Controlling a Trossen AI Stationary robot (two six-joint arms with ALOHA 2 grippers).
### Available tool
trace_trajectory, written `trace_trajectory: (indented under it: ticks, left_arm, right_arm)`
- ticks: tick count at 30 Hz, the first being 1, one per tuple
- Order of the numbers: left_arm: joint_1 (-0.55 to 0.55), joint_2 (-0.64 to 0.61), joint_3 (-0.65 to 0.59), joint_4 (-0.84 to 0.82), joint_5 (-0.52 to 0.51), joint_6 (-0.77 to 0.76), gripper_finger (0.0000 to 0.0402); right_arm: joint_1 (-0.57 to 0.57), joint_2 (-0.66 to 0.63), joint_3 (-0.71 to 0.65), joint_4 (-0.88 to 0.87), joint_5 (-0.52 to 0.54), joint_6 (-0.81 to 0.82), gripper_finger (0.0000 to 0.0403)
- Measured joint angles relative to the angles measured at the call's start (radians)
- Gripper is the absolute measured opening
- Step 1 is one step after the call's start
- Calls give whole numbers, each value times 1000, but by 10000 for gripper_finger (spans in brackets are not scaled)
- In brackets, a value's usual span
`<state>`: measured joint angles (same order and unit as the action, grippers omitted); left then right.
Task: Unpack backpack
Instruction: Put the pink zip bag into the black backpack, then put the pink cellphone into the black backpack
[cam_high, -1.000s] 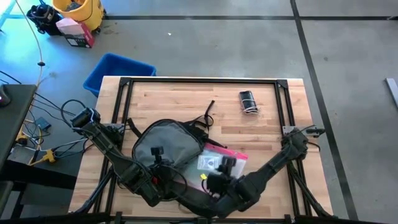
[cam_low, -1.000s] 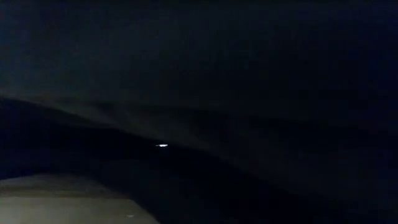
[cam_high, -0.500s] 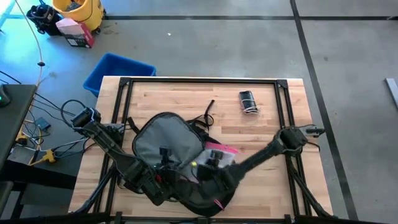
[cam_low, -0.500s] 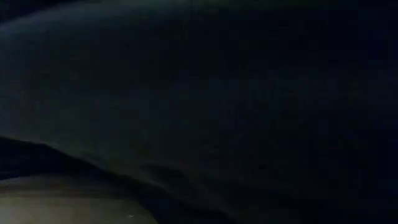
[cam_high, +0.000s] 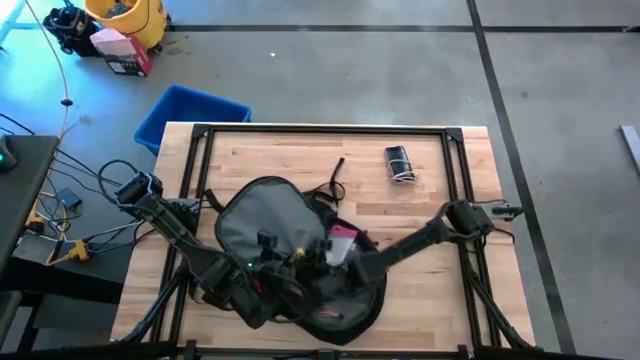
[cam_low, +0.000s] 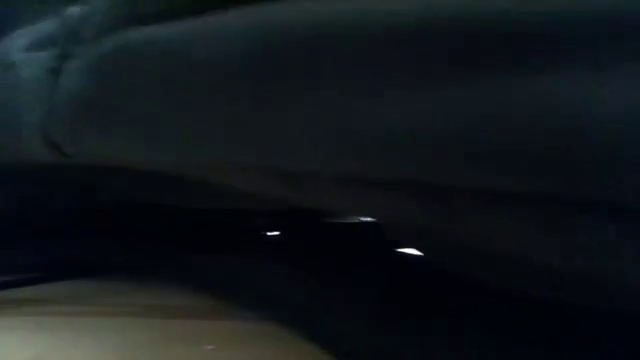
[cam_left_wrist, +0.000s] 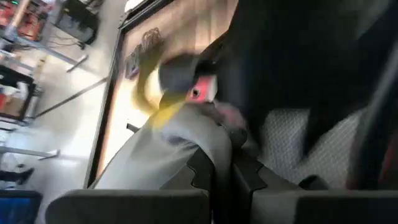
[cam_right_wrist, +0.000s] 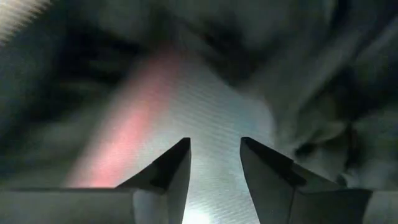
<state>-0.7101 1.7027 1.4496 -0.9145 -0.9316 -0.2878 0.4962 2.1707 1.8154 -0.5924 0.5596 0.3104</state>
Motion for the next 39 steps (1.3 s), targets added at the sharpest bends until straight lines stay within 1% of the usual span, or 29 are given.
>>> trace_trajectory:
  ticks: [3, 6, 8, 10, 11, 12, 14, 17, 18, 20, 21, 23, 25, 27, 32, 36, 37, 39]
  left_arm:
    - [0, -1, -13, -3, -1, 6, 0]
    - [3, 1, -14, -13, -1, 5, 0]
    - [3, 1, -14, -15, -4, 6, 0]
    - [3, 1, -14, -23, -23, 25, 0]
    - [0, 1, -15, -27, -33, 37, 0]
    - [-2, 1, -15, -28, -38, 44, 0]
    - [-3, 1, -15, -23, -43, 48, 0]
    - [-2, 1, -17, 22, -78, 105, 0]
    - [-1, 1, -17, 50, -88, 135, 0]
    - [7, 1, -17, 113, -91, 200, 0]
    - [11, 1, -17, 129, -90, 223, 0]
    - [17, 1, -17, 139, -90, 241, 0]
    - [23, 1, -17, 126, -89, 217, 0]
    - [27, 1, -17, 88, -97, 153, 0]
    - [38, 1, -17, -31, -120, 2, 0]
    - [52, 1, -16, -99, -120, -98, 0]
    - [56, 1, -16, -111, -120, -116, 0]
    - [57, 1, -16, -137, -120, -149, 0]
  right_arm:
    - [62, -4, 100, -145, 28, 77, 127]
    - [90, -4, 135, -322, 102, 242, 126]
    - [93, -4, 128, -440, 146, 398, 122]
    - [82, -4, 85, -494, 134, 521, 118]
    - [74, -5, 48, -486, 109, 548, 117]
    - [65, -3, 8, -460, 87, 557, 115]
    - [45, -1, -77, -362, 86, 536, 113]
    - [2, -4, -180, -129, 103, 461, 112]
    - [-23, -5, -202, -36, 72, 429, 112]
    - [-71, -6, -236, 140, -35, 350, 112]
    - [-86, -6, -246, 201, -78, 312, 112]
    - [-104, -6, -242, 238, -123, 263, 112]
    - [-100, -7, -199, 171, -148, 246, 112]
    - [-75, -15, -140, 74, -133, 226, 112]
    - [34, -53, 34, -188, 27, 216, 112]
    - [95, -52, 165, -492, 188, 335, 112]
    - [98, -52, 190, -587, 213, 379, 112]
    - [87, -53, 225, -809, 236, 518, 112]
